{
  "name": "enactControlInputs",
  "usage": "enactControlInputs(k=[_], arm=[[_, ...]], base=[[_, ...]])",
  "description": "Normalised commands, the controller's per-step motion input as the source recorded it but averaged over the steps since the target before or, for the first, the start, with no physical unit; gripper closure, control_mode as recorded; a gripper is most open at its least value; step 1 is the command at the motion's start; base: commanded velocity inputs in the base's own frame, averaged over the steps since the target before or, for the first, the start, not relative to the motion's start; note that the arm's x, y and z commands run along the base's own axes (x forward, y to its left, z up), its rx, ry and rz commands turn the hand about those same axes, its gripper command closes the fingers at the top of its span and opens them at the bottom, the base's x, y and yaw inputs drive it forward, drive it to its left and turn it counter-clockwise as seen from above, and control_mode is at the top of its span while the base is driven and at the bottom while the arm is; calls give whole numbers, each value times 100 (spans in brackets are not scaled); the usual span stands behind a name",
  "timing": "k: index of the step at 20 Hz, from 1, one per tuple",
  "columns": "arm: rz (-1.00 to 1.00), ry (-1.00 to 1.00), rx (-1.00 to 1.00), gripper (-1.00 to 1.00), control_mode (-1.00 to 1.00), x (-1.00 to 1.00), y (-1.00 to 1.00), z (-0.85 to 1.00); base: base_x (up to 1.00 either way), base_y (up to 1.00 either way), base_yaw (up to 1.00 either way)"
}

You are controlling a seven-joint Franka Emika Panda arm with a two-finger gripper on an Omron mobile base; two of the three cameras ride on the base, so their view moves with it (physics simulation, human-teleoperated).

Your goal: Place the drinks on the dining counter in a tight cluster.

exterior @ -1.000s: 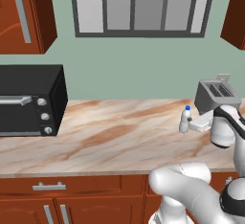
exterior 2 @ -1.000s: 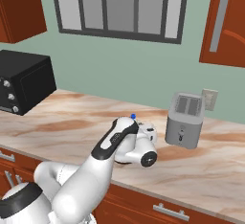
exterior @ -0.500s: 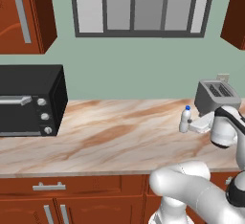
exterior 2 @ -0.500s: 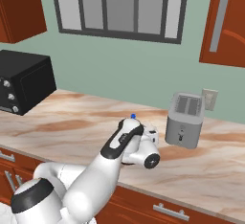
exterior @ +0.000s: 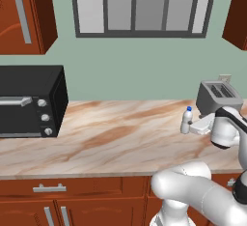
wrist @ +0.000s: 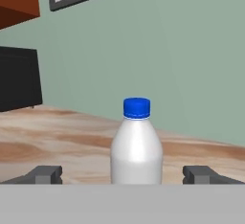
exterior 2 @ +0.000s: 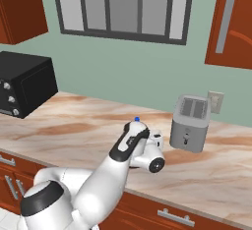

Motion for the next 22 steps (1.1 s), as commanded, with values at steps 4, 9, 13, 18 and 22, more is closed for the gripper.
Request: enactControlInputs(k=[4,9,13,18,22], arm=[[0,0,0,-100,-100,9,0,-8],[0,0,0,-100,-100,13,0,-7],[0,0,0,-100,-100,15,0,-8],[0,0,0,-100,-100,15,0,-6],[0,0,0,-100,-100,12,0,-7]], base=[[0,0,0],[0,0,0],[0,0,0],[0,0,0],[0,0,0]])
